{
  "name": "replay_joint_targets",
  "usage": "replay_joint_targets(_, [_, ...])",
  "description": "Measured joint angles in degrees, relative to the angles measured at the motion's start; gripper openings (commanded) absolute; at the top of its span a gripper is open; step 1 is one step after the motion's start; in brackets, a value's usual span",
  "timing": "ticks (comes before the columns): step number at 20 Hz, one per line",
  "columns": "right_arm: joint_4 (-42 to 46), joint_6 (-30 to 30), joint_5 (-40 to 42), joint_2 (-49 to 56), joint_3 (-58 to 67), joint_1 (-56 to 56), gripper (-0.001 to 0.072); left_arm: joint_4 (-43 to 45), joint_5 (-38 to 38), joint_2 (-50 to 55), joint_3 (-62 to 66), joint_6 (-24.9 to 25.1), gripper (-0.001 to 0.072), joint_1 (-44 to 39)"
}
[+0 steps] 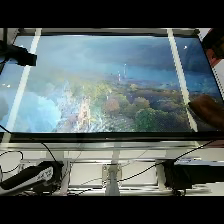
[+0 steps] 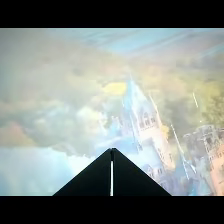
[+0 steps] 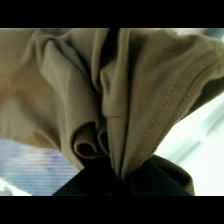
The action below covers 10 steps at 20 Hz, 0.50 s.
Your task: Fold the clothes and pants, and hang the long-sleeved shirts on hangers.
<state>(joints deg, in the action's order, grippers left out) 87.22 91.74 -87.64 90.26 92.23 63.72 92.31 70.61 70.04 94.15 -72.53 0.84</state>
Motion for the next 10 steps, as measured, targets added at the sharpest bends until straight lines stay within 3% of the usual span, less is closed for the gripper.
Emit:
replay_joint_targets(1, [1.20,0.52,-0.61,-0.07,0.02,0.63,0.0685,0.04,0.11,-0.02,0.00,-0.15,0.0017,0.26])
replay_joint_targets(3, [3.13,1.31,-0.90,-0.09,0.00,1.44,0.0681,0.13,0.35,-0.09,0.00,-0.42,0.0017,0.57])
replay_joint_targets(4, [3.54,1.53,-0.98,-0.09,0.00,1.66,0.0578,0.22,0.48,-0.11,0.00,-0.50,0.0017,0.63])
replay_joint_targets(5, [3.63,1.66,-0.92,-0.09,0.00,1.75,0.0291,0.22,0.48,-0.09,0.00,-0.52,0.0017,0.74])
replay_joint_targets(6, [3.43,1.62,-0.76,-0.09,0.00,1.73,0.0124,0.22,0.52,-0.09,0.00,-0.52,0.0017,0.76])
replay_joint_targets(7, [3.23,0.87,-0.63,-0.09,0.00,1.38,0.0040,0.22,0.55,-0.09,0.00,-0.55,0.0017,0.81])
replay_joint_targets(8, [2.62,0.13,-0.48,-0.09,0.00,0.90,0.0009,0.24,0.57,-0.09,0.00,-0.55,0.0017,0.85])
replay_joint_targets(10, [-1.14,-1.88,0.09,-0.09,0.00,-1.36,0.0009,0.24,0.59,-0.11,0.00,-0.52,0.0017,0.87])
